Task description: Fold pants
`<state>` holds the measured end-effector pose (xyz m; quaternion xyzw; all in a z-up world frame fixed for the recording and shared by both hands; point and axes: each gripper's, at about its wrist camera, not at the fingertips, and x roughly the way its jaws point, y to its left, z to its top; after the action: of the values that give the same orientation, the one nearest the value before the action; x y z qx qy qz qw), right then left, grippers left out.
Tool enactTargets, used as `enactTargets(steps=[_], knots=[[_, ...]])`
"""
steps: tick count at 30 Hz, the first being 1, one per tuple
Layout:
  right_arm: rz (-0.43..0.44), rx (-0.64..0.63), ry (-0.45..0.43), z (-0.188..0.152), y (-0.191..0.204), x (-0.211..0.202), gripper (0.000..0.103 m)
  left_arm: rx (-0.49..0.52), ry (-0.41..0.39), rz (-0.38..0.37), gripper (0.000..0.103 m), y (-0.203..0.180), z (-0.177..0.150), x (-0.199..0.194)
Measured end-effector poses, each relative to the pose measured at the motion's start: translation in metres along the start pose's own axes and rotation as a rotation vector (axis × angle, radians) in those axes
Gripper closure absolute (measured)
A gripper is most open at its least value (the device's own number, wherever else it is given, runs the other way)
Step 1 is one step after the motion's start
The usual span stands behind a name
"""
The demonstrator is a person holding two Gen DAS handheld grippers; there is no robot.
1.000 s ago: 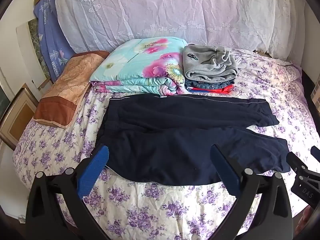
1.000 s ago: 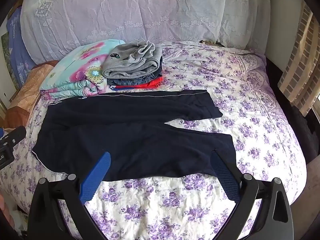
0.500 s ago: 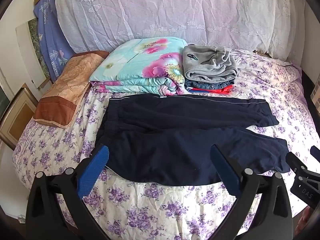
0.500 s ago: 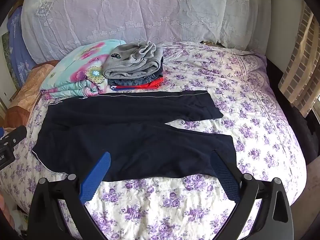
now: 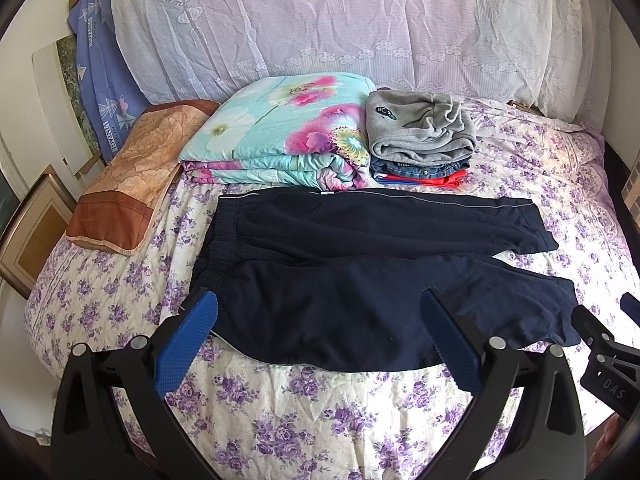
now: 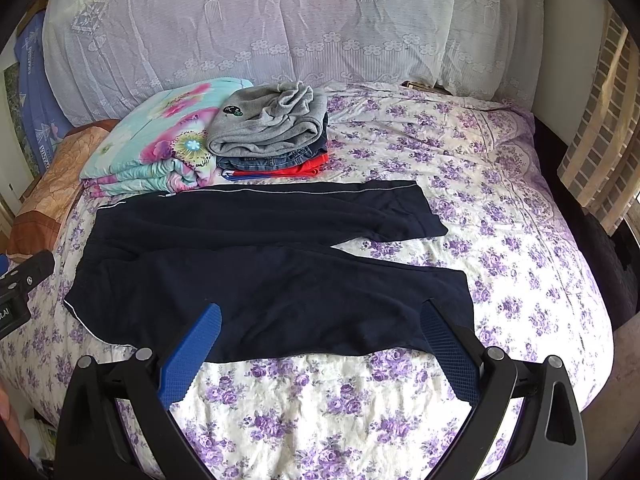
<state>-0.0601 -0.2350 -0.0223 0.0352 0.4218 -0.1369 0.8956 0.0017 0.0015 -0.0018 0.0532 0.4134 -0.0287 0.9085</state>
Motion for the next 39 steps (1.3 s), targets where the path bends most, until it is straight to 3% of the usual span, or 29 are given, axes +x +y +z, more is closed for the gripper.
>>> enactTargets(steps=[39], knots=[[0.003,0.001,0.000,-0.0005,0.0017,-0.0013,0.003,0.002,0.003,0.000,0.004,0.0014,0.0008,0.0021]])
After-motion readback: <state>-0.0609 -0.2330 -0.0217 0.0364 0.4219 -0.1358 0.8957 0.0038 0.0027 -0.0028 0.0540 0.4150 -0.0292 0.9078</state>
